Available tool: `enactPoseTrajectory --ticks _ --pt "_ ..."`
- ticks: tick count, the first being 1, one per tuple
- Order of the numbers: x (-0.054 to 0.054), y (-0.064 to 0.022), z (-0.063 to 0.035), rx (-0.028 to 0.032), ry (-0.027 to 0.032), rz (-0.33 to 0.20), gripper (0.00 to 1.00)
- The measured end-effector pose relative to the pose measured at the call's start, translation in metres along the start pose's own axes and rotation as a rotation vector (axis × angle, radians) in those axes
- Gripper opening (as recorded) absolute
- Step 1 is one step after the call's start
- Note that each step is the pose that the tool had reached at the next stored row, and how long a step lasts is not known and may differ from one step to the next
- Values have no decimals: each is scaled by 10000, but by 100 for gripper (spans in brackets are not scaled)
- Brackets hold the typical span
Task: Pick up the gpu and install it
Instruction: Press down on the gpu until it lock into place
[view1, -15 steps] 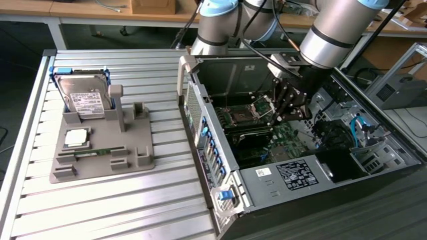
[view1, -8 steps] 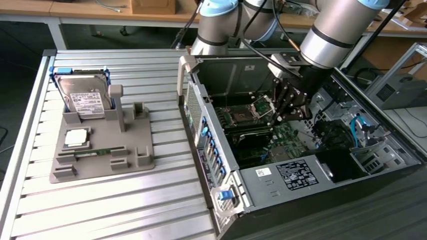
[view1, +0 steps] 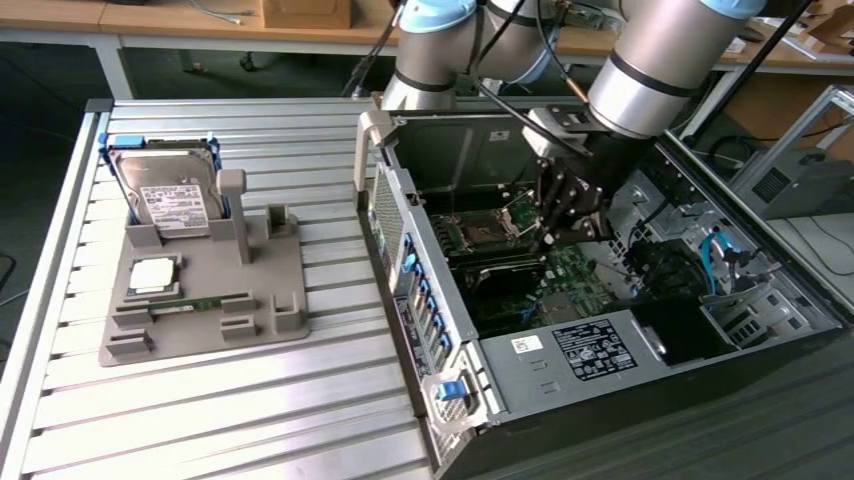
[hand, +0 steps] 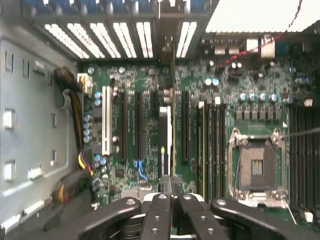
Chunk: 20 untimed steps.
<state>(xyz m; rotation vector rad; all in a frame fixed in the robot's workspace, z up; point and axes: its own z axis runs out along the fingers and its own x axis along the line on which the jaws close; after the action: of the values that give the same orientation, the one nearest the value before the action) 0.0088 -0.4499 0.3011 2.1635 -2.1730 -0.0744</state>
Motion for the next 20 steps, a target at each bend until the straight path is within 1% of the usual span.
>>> enactPoseTrajectory --ticks 2,4,6,8,9,13,18,20 --pt "-5 91 12 8 3 0 11" --pt "-21 208 32 20 0 1 11" --pt "-36 288 46 25 0 1 11" --pt "-54 411 75 34 -2 2 11" --pt "-55 443 88 33 0 2 11" --pt "-55 534 129 33 2 1 11" --pt "-51 622 164 34 1 1 11" --pt "-50 643 178 34 -1 1 11"
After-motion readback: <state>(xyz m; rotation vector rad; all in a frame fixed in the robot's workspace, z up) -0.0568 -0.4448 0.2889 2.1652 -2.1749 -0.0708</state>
